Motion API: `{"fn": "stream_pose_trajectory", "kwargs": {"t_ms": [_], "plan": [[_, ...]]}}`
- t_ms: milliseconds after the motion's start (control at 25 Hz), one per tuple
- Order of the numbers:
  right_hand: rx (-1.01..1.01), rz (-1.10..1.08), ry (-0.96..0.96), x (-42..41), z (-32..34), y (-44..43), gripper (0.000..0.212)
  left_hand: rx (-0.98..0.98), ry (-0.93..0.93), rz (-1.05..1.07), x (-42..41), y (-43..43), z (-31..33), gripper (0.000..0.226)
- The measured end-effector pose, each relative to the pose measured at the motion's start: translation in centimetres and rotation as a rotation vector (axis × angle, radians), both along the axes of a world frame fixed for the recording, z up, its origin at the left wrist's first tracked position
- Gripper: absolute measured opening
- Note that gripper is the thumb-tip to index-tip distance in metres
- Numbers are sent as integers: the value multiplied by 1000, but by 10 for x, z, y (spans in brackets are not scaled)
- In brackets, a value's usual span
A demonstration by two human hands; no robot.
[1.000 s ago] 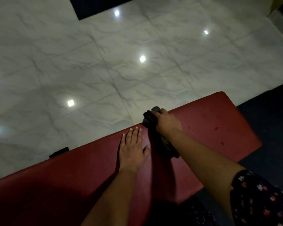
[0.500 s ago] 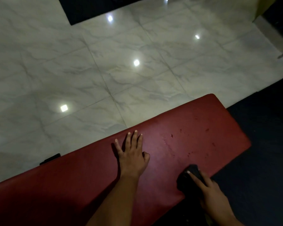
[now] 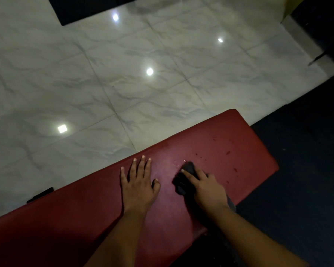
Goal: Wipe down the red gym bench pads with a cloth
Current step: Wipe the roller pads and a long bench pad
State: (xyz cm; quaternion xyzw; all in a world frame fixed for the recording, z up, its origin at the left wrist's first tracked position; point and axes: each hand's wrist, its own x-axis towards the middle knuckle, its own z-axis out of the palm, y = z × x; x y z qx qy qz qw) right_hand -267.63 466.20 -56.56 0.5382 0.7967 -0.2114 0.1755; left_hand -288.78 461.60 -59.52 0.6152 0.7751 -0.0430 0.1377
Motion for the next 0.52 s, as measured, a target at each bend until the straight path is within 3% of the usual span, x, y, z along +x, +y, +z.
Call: {"fn": "stream_pose_trajectory", "kwargs": {"t_ms": [360,520], "plan": [[76,292,67,-98,-1,102,57,60,62,25,3,-2,-9,75],[-25,5,42,-108,-9,132,57,89,83,-104,3,2,-11,68]]}}
